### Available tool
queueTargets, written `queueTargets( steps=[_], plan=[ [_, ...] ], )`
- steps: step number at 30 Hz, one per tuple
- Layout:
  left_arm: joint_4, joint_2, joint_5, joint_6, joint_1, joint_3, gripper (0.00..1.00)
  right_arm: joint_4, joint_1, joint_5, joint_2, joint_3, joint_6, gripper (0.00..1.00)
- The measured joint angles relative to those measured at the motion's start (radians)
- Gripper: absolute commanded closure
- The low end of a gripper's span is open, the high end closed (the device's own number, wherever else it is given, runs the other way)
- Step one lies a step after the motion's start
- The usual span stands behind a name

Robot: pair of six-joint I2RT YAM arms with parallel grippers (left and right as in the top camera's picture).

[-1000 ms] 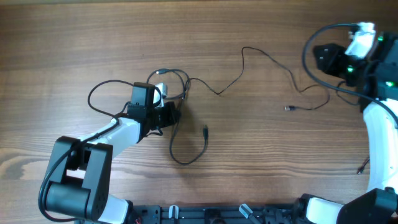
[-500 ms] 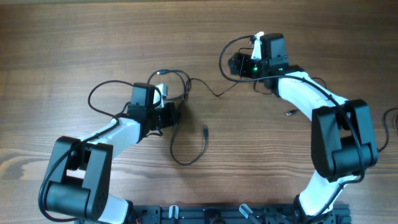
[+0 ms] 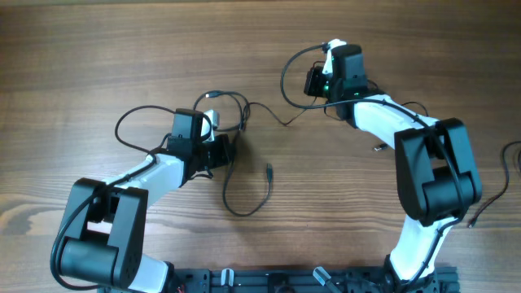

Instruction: Untangle cables

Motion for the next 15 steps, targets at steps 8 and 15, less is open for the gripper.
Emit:
queueTargets(
  steps=[8,15],
  plan=[
    [-0.034,0.000,-0.013,0.000,-0.001,0.000,0.96,0.061,-0.303,0.029,-0.437,0.213,-0.193,0.96],
    [-0.053,-0.003,-0.034,0.000,-0.003,0.007,0.96,0.113,-0.532,0.043,-0.454,0.227,-0.344,0.96]
  ],
)
